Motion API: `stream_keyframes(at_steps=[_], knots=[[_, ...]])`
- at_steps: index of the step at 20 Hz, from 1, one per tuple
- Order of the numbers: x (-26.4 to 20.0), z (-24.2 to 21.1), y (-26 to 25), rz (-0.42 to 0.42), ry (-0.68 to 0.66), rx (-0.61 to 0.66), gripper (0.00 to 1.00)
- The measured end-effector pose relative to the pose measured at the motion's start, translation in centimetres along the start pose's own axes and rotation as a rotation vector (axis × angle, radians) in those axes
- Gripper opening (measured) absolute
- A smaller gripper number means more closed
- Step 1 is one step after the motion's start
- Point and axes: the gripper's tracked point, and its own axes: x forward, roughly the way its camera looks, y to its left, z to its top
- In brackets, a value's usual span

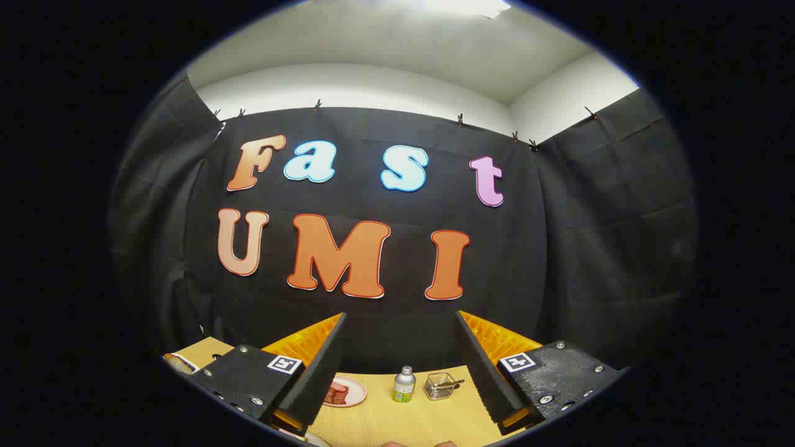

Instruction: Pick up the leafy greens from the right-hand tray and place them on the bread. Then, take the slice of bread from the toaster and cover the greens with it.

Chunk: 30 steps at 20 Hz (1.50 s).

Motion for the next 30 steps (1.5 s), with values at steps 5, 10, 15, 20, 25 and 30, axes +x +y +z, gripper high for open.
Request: stream_keyframes(at_steps=[5, 10, 15, 20, 25, 30], knots=[[-0.4, 0.4, -0.4, -0.016, -0.002, -0.015, 1.0], [-0.9, 1.2, -0.7, -0.012, -0.017, 0.006, 1.0], [-1.0, -0.3, -1.2, 0.01, 0.016, 0.0, 1.0], [-2.2, -5.4, -0.7, 0.09, 0.156, -0.015, 1.0], [-3.9, -11.7, 0.7, 0.213, 0.309, -0.049, 1.0], [-6.2, -19.4, 3.0, 0.344, 0.516, -0.029, 1.0]])
